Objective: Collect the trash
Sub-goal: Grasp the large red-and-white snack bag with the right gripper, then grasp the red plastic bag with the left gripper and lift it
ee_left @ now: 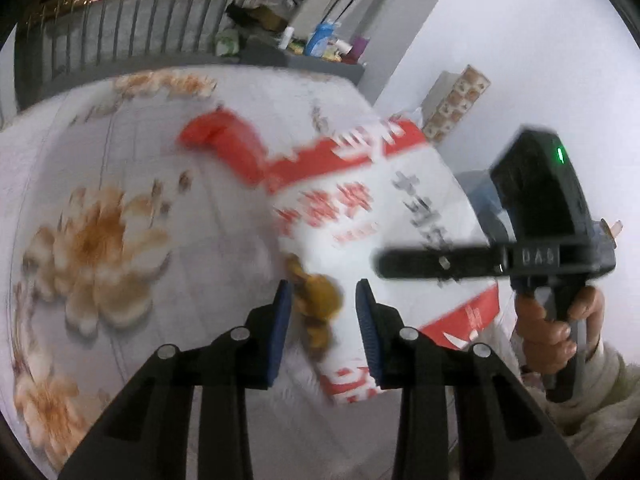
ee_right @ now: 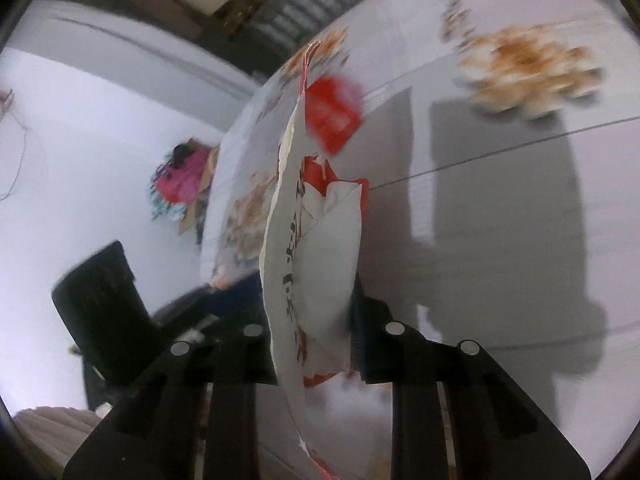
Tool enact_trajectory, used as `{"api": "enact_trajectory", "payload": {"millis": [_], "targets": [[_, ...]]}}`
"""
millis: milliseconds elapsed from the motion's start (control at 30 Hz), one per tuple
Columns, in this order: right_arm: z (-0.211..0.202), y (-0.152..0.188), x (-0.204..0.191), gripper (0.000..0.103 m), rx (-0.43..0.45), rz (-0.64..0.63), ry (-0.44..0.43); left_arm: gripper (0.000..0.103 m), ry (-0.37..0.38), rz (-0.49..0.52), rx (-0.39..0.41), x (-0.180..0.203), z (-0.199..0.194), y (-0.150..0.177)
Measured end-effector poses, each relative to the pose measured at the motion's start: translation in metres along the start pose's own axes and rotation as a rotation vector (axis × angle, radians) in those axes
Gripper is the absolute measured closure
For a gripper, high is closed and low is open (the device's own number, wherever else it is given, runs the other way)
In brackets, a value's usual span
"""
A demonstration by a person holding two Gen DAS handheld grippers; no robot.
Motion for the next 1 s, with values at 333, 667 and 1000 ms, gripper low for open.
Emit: {"api": "enact_trajectory", "payload": {"millis": [333, 667, 1000], "targets": [[-0.034, -0.043, 0.037, 0.081, 0.206, 0.097, 0.039, 0.052, -0.173, -0.185, 0.017, -0.069, 0.048, -0.068], [-0.02, -0.045, 0.037, 0.081, 0.234, 0.154, 0.021, 0.077, -0.216, -0.273, 0.025, -0.091, 0.08, -0.072], [-0.047, -0.027, 0.04, 0.081, 0.253, 0.152, 0.025, 0.091, -0.113, -0.093, -0.043, -0.03, 0.08, -0.062]]}}
Point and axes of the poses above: each gripper's, at about its wrist camera, not at the fingertips, and z roughly the way its jaws point, x to its right, y to its underside, the point moved 10 cm from there along z, roughly the way its jaws point, and after that the axes turned 11 degrees about z, right-handed, at the moved point
